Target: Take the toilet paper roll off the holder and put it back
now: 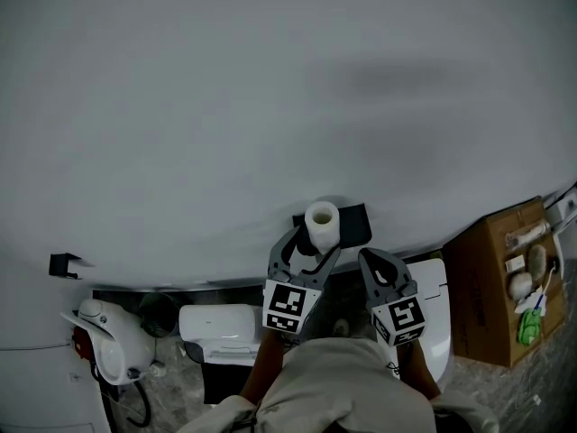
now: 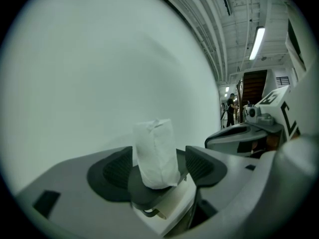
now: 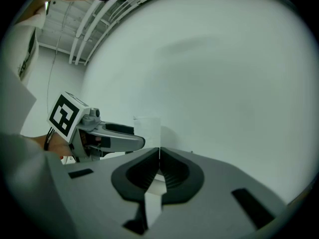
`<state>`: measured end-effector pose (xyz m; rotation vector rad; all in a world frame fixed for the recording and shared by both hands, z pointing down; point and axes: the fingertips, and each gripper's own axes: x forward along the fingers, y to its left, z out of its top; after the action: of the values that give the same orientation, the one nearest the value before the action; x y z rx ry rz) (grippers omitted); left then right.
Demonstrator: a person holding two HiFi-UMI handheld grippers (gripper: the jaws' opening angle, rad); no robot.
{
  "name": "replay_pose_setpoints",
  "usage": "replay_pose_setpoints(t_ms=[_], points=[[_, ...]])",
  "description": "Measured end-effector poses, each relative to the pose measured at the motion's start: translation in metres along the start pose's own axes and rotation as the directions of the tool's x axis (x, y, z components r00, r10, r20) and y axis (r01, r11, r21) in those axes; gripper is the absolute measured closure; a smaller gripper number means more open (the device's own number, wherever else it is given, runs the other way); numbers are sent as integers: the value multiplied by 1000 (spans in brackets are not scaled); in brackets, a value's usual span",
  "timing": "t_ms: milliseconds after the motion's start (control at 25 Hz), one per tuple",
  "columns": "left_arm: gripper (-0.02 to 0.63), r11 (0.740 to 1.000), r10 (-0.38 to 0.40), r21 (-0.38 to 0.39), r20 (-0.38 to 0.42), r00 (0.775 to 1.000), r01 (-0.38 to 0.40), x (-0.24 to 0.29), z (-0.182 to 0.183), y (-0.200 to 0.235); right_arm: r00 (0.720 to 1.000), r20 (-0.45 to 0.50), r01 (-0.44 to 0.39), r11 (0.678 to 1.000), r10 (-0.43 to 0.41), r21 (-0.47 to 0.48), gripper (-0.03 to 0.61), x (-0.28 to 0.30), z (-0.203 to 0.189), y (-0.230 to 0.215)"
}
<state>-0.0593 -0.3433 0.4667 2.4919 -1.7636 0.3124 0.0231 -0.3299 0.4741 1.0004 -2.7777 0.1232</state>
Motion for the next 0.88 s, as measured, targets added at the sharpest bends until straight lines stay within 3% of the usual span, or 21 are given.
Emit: replay_pose_setpoints(t_ms=[520, 880], points=[[282, 999, 52, 14, -8, 999, -52, 22, -1, 6, 1000, -6, -8, 1000, 8, 6, 579, 3, -3, -9], [319, 998, 63, -11, 4, 998, -63, 22, -2, 8, 1000, -8, -5, 1000, 5, 12, 579, 0, -7, -10]])
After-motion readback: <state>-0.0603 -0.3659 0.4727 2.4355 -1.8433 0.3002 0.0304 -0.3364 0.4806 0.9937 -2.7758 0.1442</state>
